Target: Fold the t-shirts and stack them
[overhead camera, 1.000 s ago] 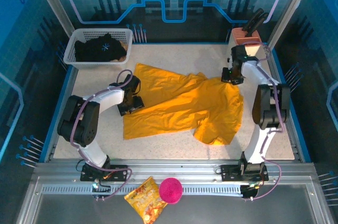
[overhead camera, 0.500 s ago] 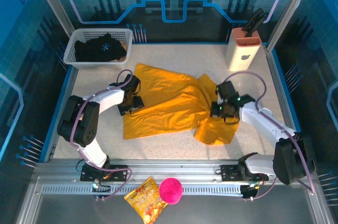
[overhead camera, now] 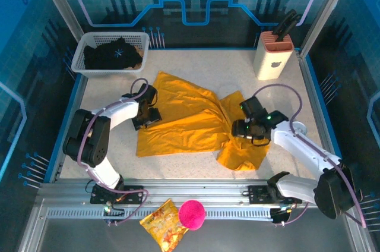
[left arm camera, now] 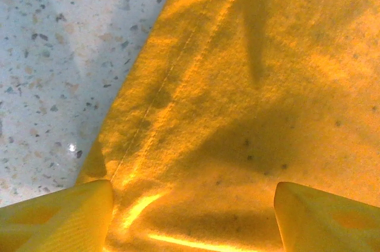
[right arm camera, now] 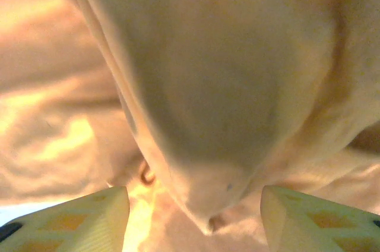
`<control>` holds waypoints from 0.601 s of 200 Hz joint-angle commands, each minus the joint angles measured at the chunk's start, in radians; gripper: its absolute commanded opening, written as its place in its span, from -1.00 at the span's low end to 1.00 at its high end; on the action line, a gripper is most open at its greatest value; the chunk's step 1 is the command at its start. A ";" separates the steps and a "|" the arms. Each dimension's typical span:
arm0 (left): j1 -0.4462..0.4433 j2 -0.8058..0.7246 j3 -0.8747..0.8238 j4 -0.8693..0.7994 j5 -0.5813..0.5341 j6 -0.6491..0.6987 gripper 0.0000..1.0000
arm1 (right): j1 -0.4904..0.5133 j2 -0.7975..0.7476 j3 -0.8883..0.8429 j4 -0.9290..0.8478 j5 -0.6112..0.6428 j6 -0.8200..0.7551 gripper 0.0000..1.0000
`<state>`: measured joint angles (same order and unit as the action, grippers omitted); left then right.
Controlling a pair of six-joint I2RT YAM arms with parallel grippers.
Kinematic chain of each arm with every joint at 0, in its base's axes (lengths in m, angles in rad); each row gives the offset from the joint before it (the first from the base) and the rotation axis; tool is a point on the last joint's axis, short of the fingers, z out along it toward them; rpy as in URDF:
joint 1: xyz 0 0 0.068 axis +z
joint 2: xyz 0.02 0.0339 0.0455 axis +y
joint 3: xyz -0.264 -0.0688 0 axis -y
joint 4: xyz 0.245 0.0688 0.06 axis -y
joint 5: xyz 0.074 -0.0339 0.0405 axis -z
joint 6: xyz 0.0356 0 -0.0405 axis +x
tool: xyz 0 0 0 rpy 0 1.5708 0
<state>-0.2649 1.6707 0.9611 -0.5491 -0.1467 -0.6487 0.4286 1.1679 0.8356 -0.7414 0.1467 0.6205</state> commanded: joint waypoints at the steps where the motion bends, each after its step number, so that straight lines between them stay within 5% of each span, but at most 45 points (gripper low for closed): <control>1: -0.005 -0.042 -0.020 -0.036 -0.030 0.006 0.45 | -0.110 0.030 0.099 -0.025 0.012 -0.115 0.22; 46: -0.005 -0.043 -0.015 -0.043 -0.035 0.006 0.42 | -0.246 0.331 0.295 0.061 -0.114 -0.311 -0.04; 120: -0.005 -0.052 -0.004 -0.061 -0.033 0.010 0.41 | -0.273 0.865 0.724 0.021 -0.040 -0.398 -0.31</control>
<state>-0.2649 1.6482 0.9497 -0.5713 -0.1646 -0.6487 0.1802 1.9453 1.4563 -0.6807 0.0803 0.2649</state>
